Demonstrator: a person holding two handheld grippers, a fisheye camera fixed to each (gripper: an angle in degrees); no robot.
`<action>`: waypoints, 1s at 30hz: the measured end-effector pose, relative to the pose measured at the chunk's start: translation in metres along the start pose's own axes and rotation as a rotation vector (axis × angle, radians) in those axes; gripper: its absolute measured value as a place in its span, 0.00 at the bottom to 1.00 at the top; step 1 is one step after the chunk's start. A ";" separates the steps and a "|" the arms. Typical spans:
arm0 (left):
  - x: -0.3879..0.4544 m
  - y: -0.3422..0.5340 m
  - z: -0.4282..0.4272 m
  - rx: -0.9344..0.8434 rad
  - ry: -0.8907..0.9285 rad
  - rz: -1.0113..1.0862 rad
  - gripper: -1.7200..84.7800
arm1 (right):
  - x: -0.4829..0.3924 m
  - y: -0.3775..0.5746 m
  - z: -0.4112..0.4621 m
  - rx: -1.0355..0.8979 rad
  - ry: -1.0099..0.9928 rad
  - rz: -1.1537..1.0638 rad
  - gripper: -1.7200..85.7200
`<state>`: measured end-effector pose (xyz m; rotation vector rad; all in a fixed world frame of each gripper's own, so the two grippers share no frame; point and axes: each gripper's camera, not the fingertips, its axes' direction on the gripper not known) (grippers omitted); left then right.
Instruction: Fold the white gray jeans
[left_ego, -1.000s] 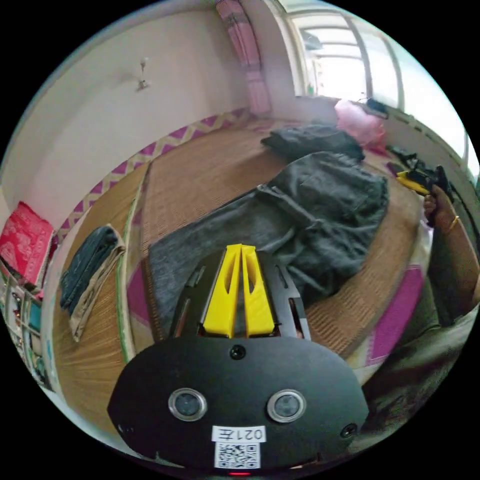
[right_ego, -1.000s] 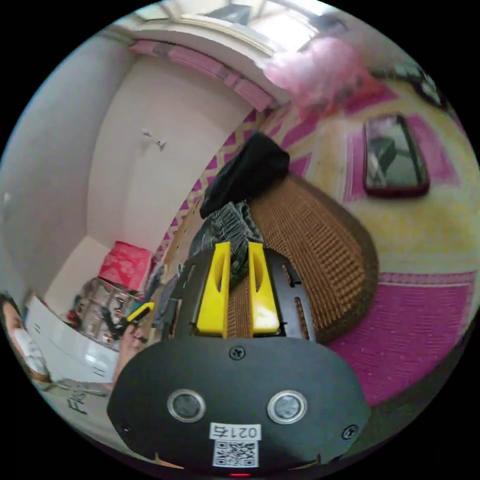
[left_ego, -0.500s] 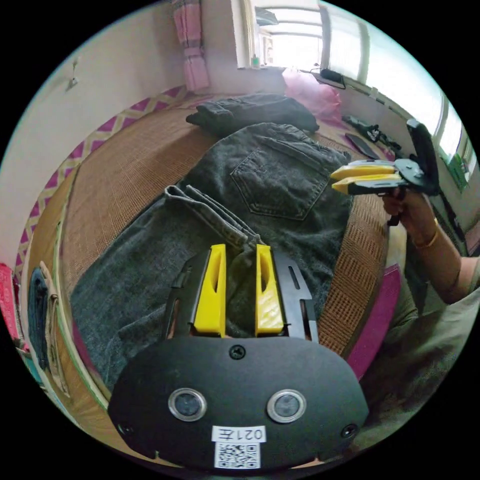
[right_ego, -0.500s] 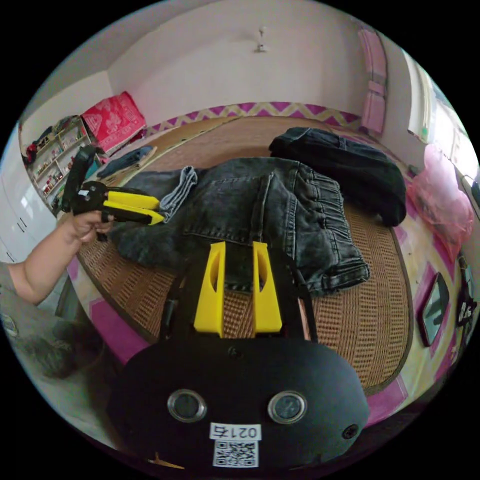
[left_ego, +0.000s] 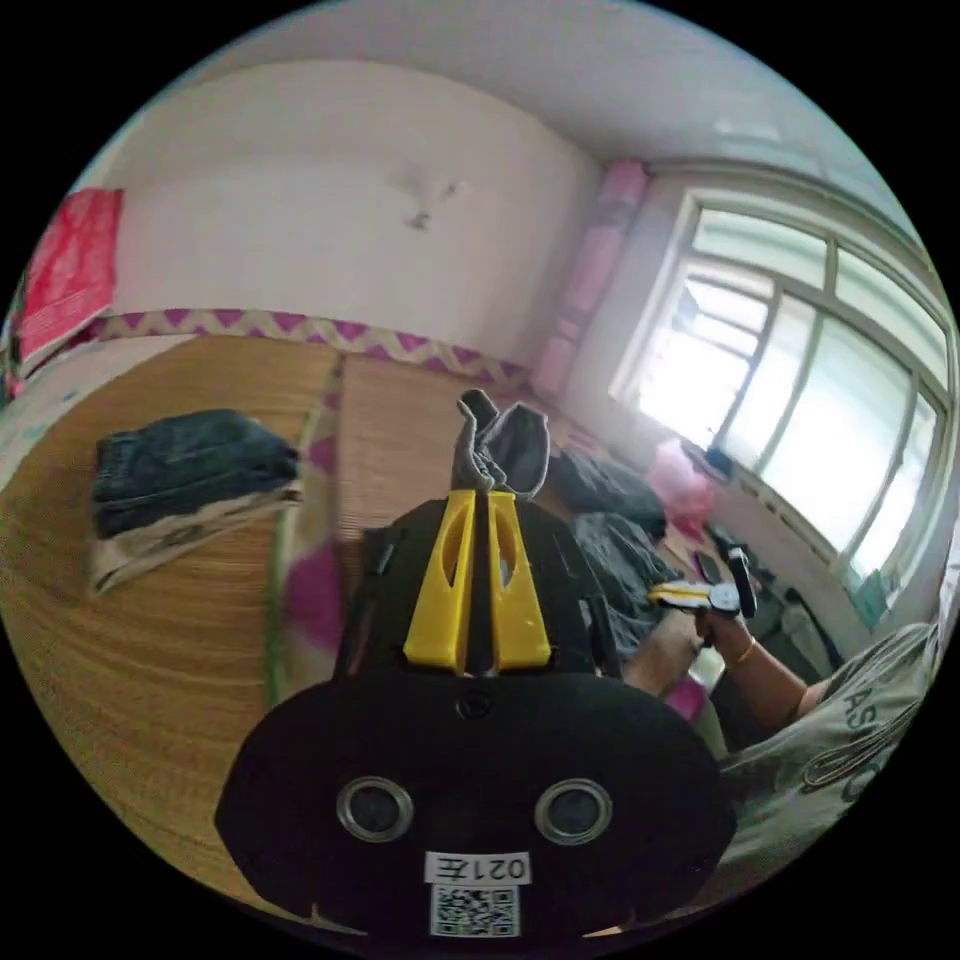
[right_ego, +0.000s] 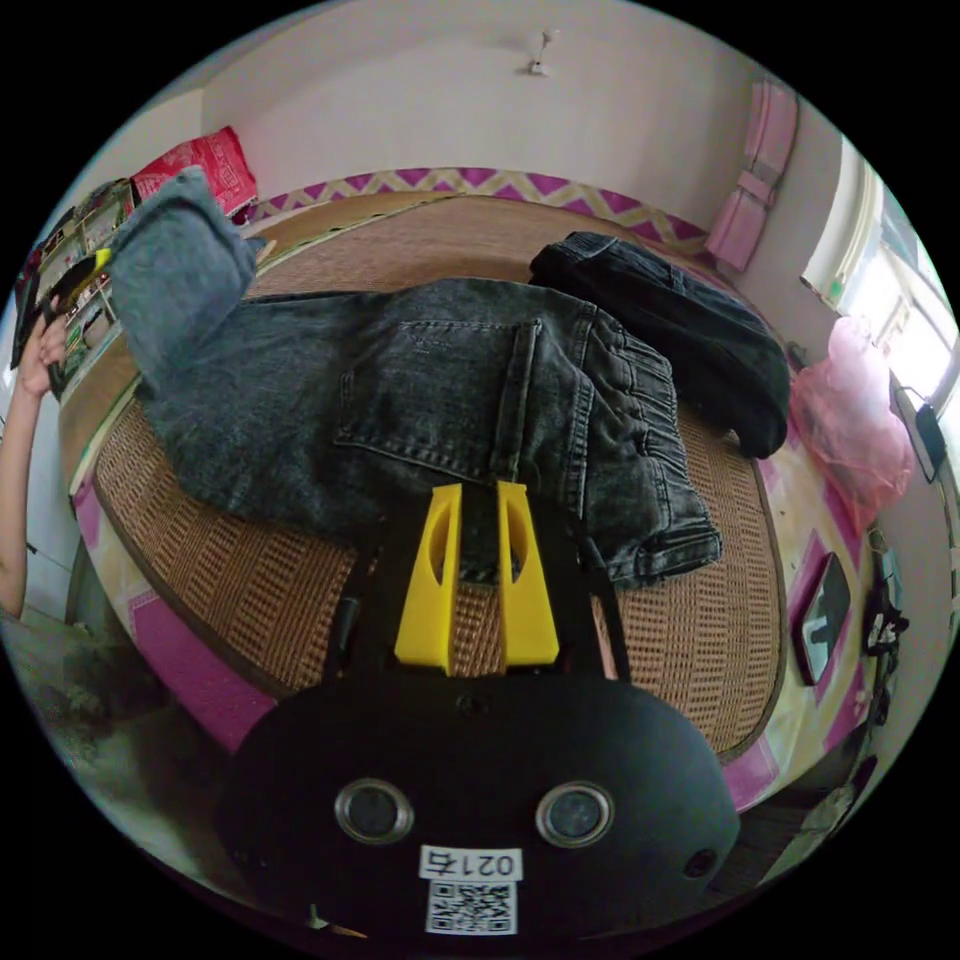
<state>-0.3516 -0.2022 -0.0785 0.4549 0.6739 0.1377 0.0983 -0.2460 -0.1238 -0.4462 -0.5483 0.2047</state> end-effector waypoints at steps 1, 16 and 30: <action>-0.041 0.001 -0.027 0.032 -0.060 -0.060 0.01 | 0.000 0.002 0.000 -0.002 -0.009 0.013 0.09; -0.314 0.080 -0.094 -0.043 -0.282 -0.543 0.02 | 0.051 0.043 -0.024 0.050 -0.375 0.097 0.11; -0.191 0.004 0.050 -0.374 -0.028 0.246 0.10 | 0.052 -0.076 -0.006 0.116 -0.118 -0.598 0.14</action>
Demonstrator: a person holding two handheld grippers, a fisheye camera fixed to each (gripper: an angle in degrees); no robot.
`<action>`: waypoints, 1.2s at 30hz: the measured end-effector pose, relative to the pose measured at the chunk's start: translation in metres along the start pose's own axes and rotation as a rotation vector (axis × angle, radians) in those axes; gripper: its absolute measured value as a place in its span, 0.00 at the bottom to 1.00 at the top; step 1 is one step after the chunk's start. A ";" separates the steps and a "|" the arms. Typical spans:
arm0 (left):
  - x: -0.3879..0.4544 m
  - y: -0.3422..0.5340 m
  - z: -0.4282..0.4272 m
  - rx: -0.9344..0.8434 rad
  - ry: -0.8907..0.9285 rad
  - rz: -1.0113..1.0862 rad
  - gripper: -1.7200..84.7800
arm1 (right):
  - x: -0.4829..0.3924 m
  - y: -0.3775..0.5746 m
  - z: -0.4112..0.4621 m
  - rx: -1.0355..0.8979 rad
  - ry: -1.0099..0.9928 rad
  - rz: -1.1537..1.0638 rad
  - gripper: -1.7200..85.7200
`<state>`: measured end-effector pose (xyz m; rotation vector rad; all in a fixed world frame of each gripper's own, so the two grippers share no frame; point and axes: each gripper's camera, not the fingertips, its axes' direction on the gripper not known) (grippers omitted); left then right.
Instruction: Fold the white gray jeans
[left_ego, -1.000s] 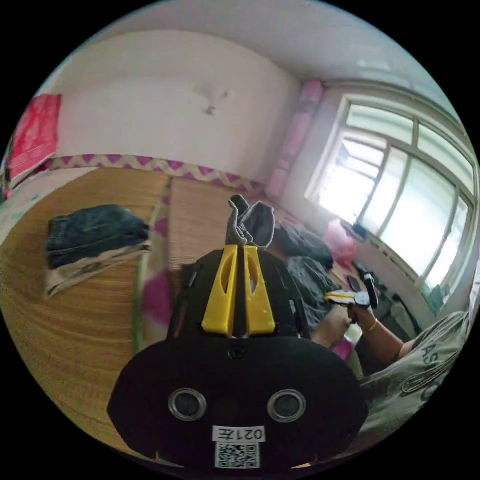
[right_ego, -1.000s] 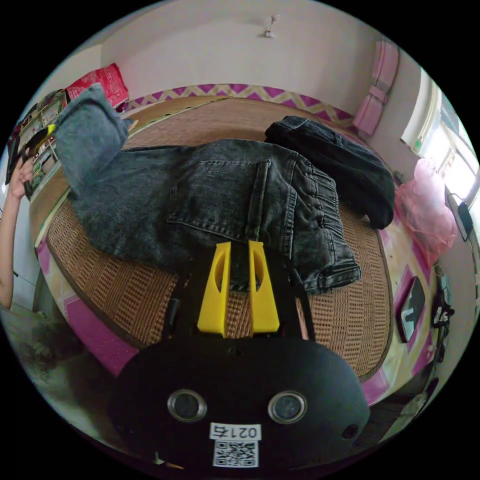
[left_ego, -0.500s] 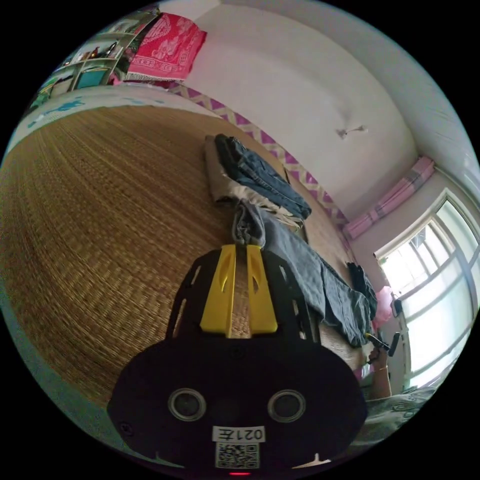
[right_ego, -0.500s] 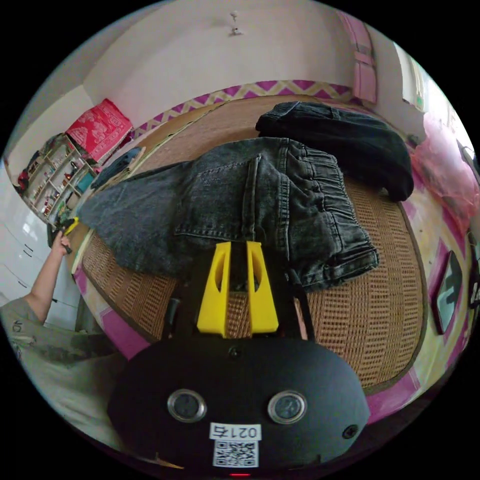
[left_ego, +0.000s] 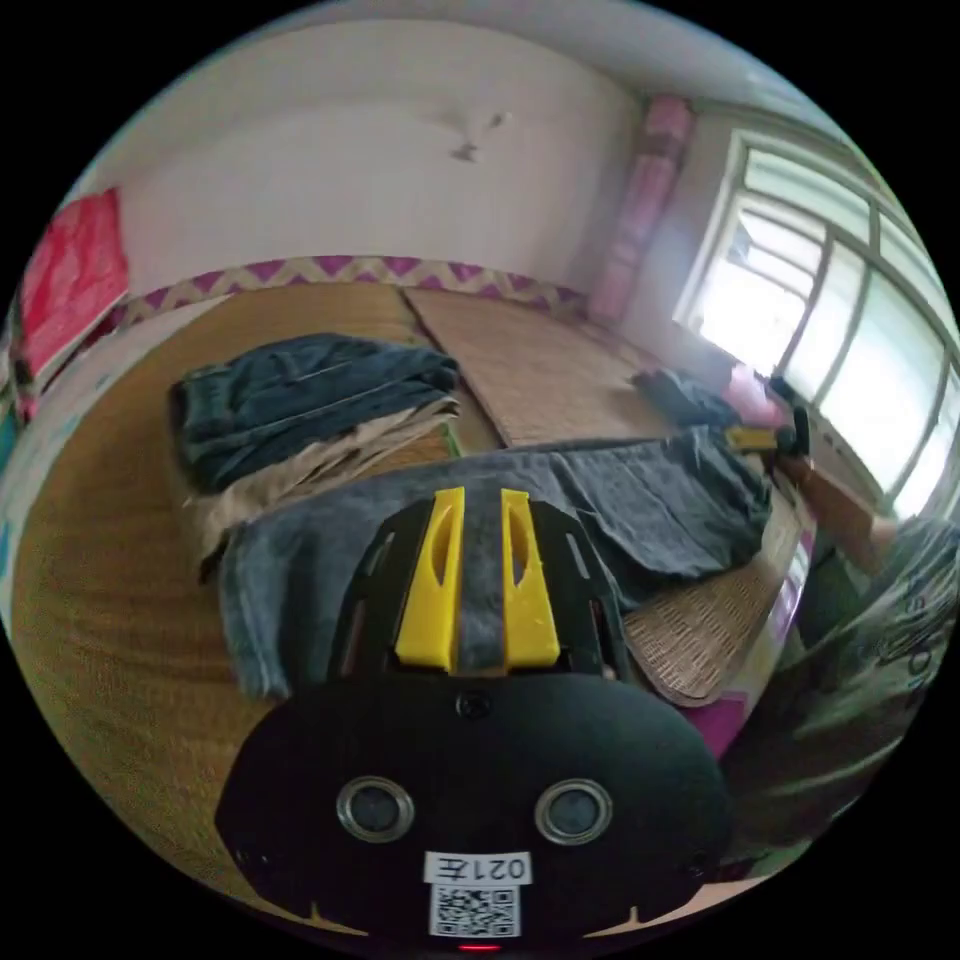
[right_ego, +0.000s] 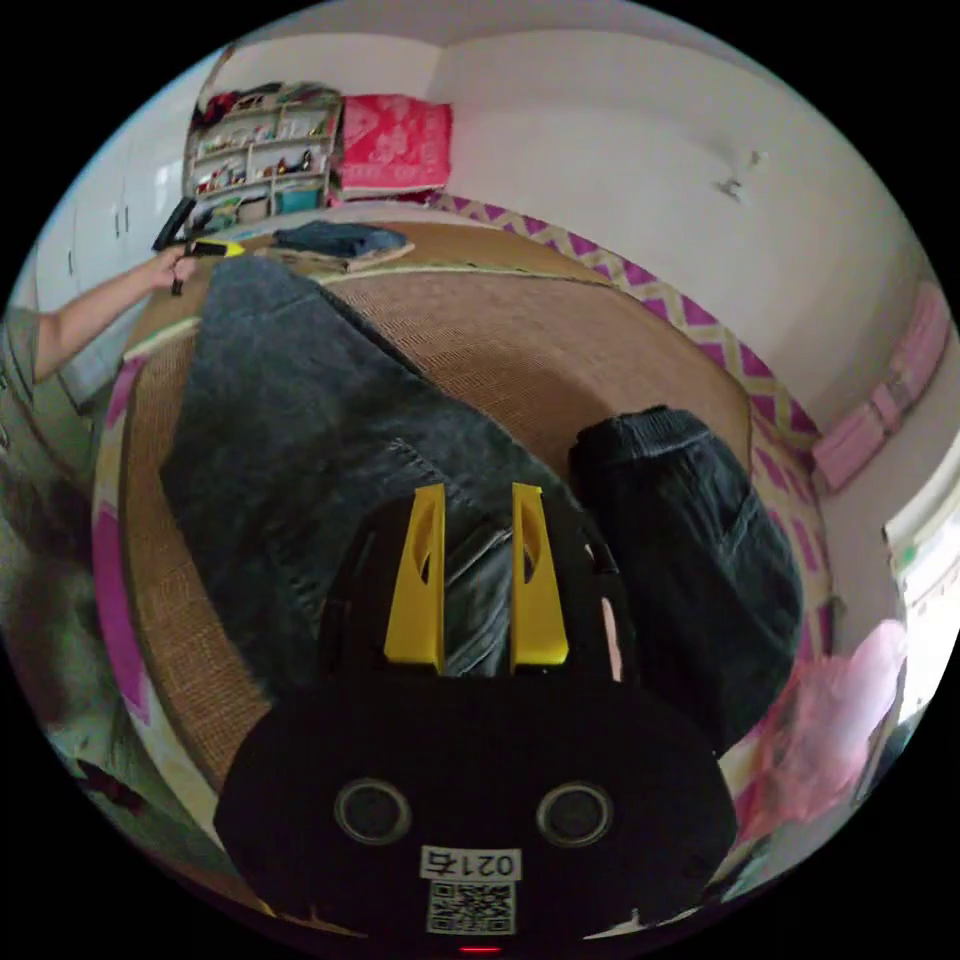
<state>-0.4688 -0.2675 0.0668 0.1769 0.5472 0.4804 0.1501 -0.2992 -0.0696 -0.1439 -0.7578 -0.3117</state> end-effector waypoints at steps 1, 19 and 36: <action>0.005 -0.012 0.016 -0.053 0.004 0.046 0.11 | 0.014 -0.007 0.008 -0.023 -0.010 -0.023 0.14; 0.003 -0.027 0.050 -0.205 -0.002 0.193 0.14 | 0.103 0.028 -0.016 -0.042 -0.279 -0.025 0.01; 0.054 0.036 -0.078 0.080 -0.064 0.343 0.01 | 0.101 0.075 -0.111 0.106 -0.296 -0.023 0.01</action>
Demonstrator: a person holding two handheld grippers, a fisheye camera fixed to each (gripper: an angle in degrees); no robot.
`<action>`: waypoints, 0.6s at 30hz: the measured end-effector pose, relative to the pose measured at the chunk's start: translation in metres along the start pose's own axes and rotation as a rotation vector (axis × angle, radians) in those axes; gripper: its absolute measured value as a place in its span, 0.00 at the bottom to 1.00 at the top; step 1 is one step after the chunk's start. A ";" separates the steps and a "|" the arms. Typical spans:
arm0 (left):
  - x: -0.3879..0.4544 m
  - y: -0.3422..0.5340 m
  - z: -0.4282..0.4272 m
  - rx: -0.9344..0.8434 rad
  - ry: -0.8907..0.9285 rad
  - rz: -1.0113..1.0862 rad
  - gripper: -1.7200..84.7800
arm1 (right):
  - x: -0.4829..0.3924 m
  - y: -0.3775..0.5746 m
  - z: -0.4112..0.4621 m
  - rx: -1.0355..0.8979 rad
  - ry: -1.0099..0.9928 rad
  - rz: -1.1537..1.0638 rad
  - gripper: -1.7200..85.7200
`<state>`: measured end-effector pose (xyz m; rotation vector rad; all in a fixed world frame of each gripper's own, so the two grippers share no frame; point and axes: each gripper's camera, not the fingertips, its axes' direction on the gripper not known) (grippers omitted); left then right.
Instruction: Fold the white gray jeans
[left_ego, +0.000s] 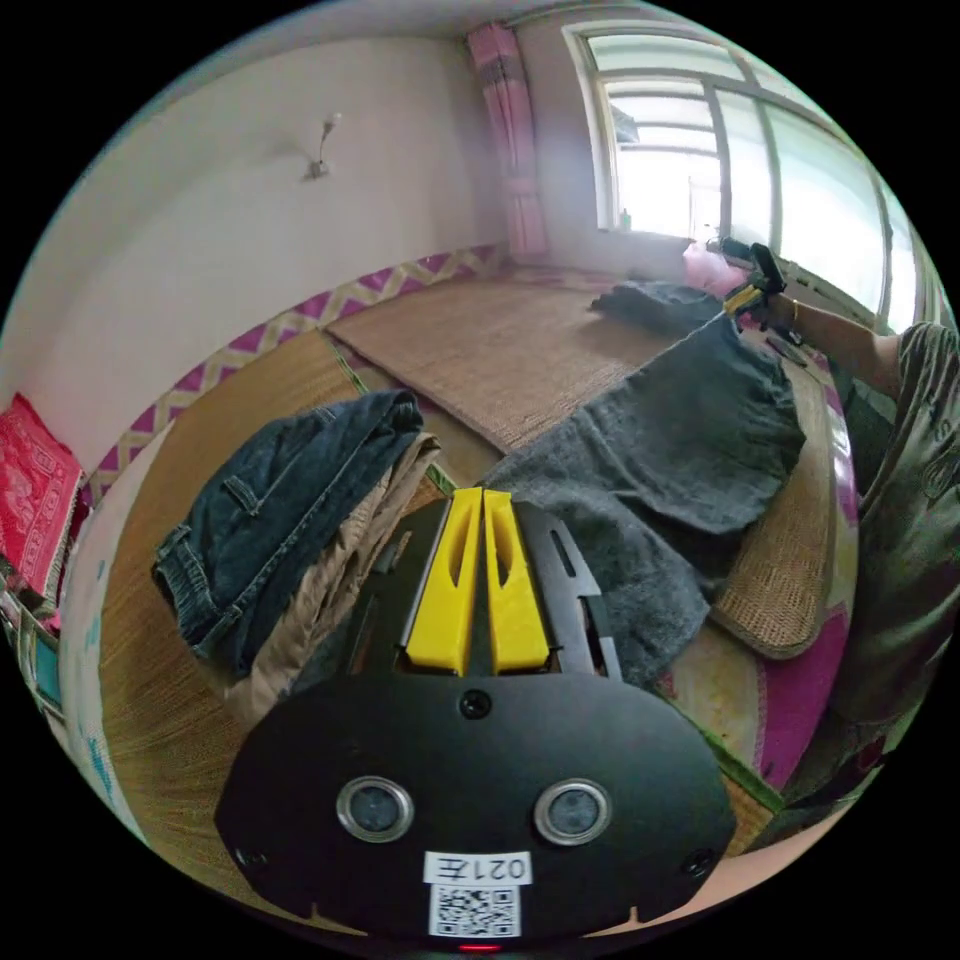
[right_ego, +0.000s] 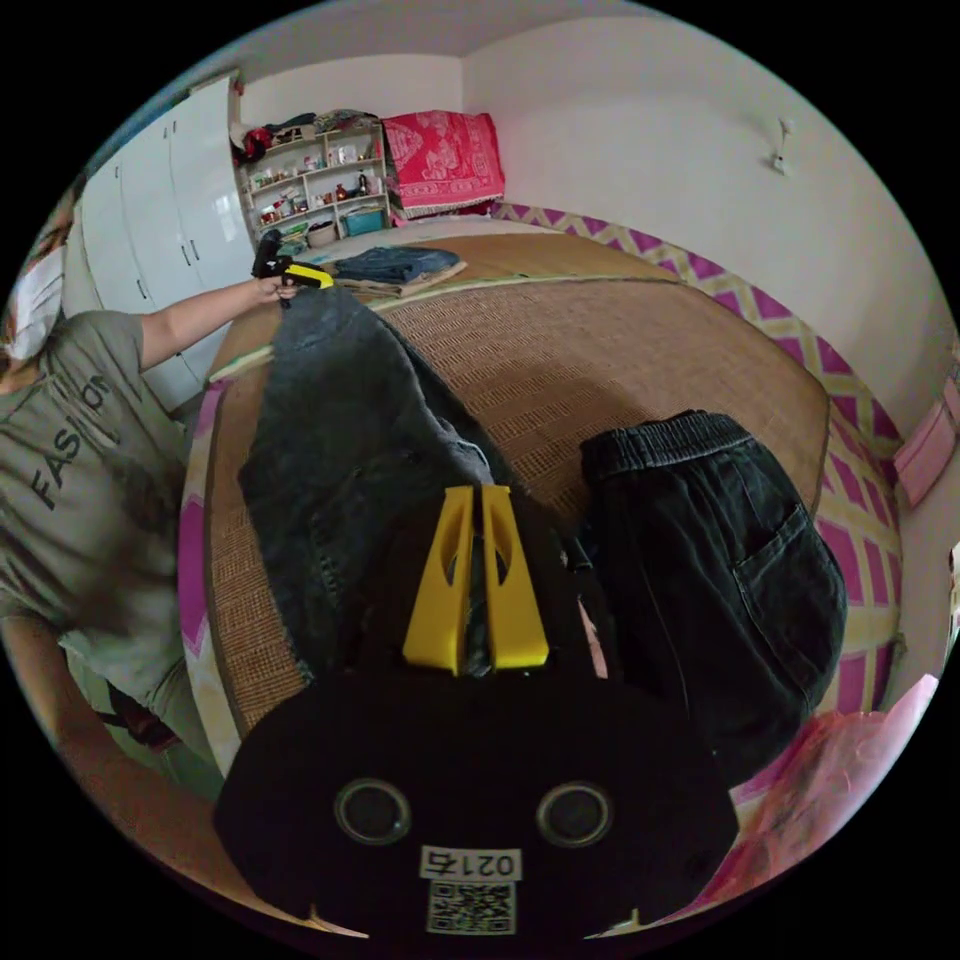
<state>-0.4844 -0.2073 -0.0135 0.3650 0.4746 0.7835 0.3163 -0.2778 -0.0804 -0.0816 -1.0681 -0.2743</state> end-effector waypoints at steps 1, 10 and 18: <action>0.011 0.007 -0.028 0.048 0.001 0.020 0.01 | -0.018 0.008 -0.025 0.043 -0.006 -0.026 0.01; 0.106 0.136 -0.178 0.134 0.121 -0.062 0.01 | -0.211 0.116 -0.129 0.078 -0.116 -0.172 0.01; 0.124 0.248 -0.159 0.152 0.219 -0.451 0.01 | -0.255 0.184 -0.018 -0.146 -0.147 0.081 0.02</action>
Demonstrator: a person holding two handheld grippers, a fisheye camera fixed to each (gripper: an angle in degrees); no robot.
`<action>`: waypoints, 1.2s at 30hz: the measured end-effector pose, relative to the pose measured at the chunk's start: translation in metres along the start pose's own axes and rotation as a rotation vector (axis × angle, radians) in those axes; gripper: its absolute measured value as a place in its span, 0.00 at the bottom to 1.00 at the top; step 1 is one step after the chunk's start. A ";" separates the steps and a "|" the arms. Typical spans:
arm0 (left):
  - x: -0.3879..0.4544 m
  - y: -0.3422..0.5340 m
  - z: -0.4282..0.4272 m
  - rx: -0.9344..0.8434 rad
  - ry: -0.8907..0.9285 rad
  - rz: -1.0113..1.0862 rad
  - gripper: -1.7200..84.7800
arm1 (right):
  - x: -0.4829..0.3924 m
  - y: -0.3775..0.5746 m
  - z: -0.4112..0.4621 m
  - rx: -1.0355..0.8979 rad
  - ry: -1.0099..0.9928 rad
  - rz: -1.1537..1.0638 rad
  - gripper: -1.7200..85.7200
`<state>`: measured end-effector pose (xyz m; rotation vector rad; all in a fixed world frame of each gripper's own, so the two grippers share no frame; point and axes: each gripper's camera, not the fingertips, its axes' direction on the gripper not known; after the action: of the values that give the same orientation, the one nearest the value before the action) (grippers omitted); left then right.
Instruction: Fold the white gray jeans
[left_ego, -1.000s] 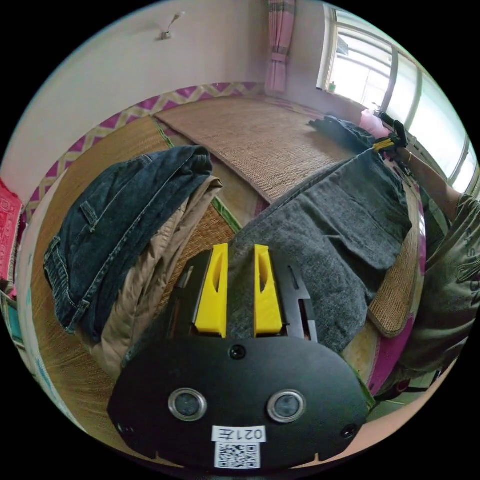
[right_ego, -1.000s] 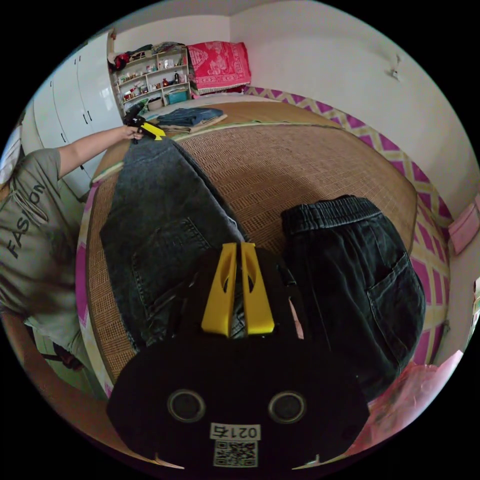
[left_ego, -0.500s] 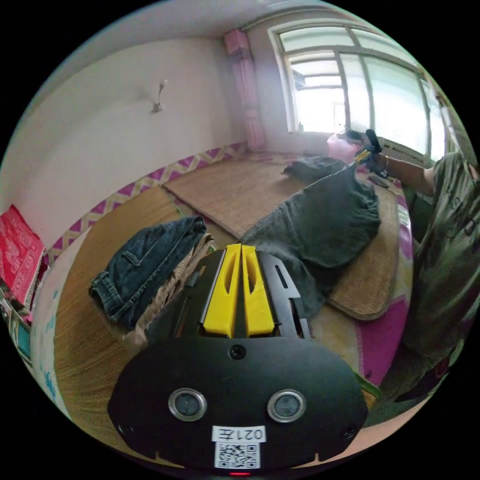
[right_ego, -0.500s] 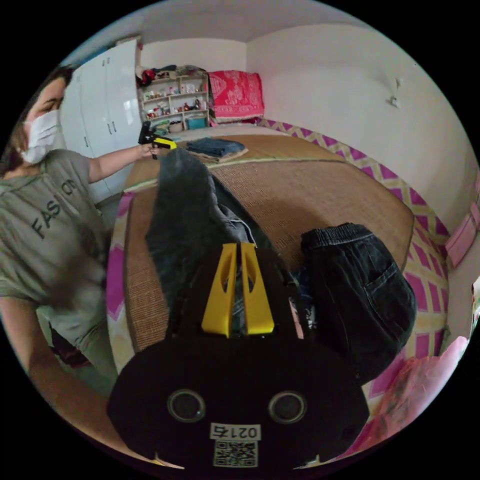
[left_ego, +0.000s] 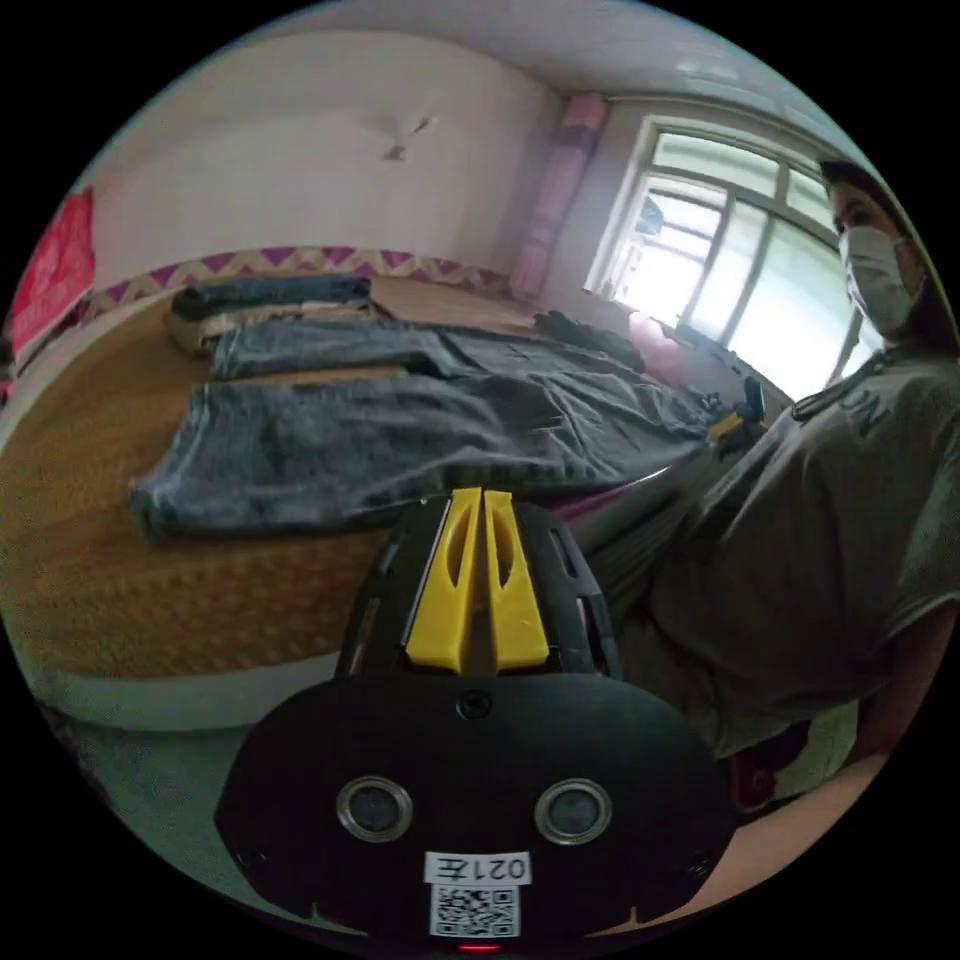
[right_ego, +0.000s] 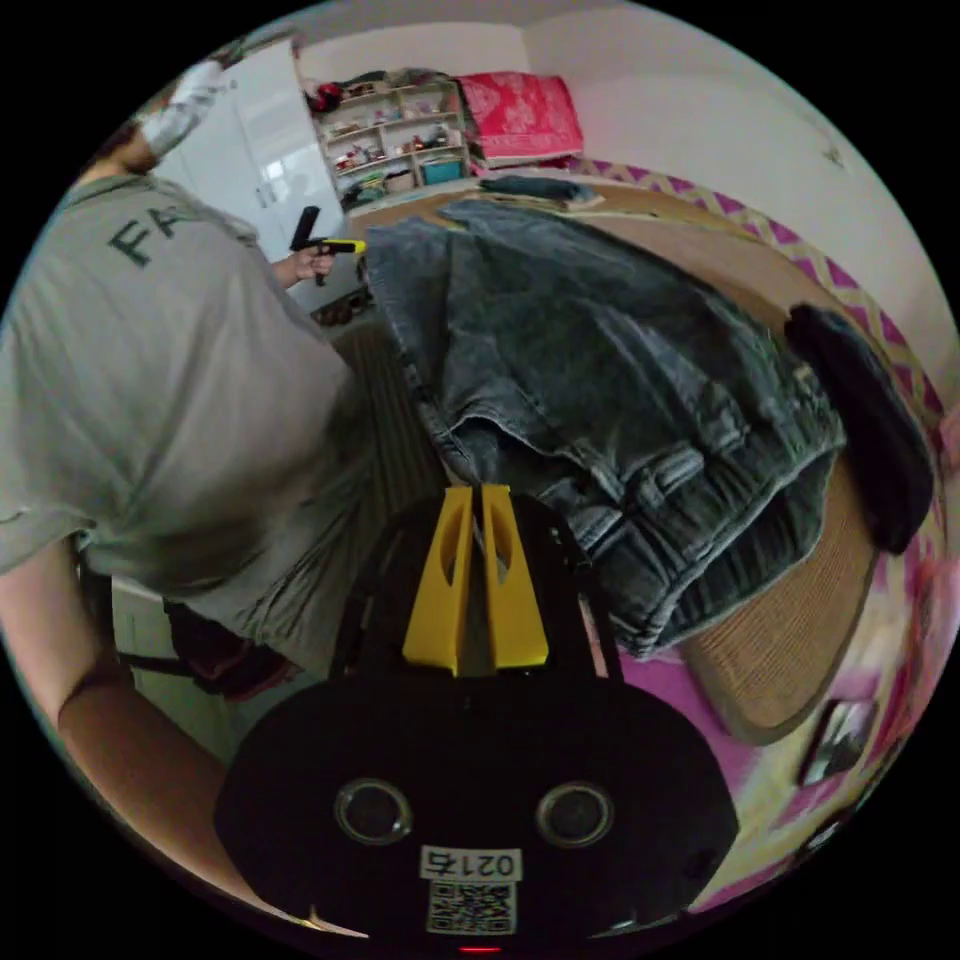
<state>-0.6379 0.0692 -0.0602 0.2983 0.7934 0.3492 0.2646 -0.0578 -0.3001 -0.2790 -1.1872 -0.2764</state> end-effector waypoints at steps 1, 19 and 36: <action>-0.002 0.001 -0.008 0.002 0.008 -0.025 0.01 | 0.002 0.001 -0.005 0.028 -0.005 0.030 0.03; -0.086 -0.058 -0.023 -0.091 -0.552 -0.249 0.01 | 0.094 -0.027 -0.007 0.191 0.206 0.370 0.01; -0.171 -0.198 0.050 -0.216 -0.475 -0.272 0.01 | 0.081 -0.035 0.012 0.217 0.339 0.398 0.01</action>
<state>-0.6749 -0.1866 0.0055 0.0612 0.3171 0.0964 0.2702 -0.0915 -0.2184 -0.2604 -0.7958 0.1496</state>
